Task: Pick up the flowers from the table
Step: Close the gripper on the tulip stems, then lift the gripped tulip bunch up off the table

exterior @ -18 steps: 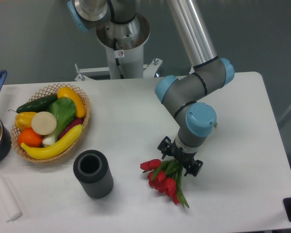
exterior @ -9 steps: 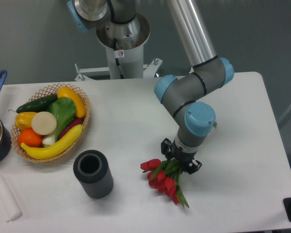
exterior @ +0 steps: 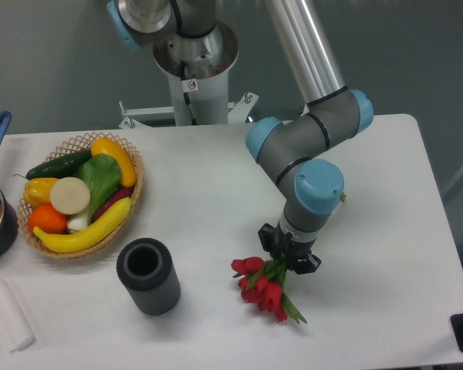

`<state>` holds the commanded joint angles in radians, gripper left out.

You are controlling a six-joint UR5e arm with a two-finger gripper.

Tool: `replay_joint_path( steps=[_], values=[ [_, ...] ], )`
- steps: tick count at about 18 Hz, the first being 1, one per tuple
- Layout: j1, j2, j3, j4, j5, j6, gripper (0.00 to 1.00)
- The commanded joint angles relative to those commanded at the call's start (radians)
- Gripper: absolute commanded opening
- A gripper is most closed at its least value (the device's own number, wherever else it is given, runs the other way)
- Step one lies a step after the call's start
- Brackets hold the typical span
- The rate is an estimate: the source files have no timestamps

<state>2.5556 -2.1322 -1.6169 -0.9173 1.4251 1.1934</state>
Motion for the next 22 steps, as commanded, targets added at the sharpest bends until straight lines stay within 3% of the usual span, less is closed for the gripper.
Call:
replay_joint_path(
  steps=[2, 8, 15, 22],
  values=[
    [0.000, 0.008, 0.018, -0.002, -0.003, 0.000, 0.24],
    [0.014, 0.144, 0.028, -0.003, -0.034, 0.009, 0.25],
    [0.063, 0.245, 0.034, -0.003, -0.360, -0.034, 0.25],
    [0.141, 0.321, 0.023, -0.002, -0.592, -0.112, 0.25]
  ],
)
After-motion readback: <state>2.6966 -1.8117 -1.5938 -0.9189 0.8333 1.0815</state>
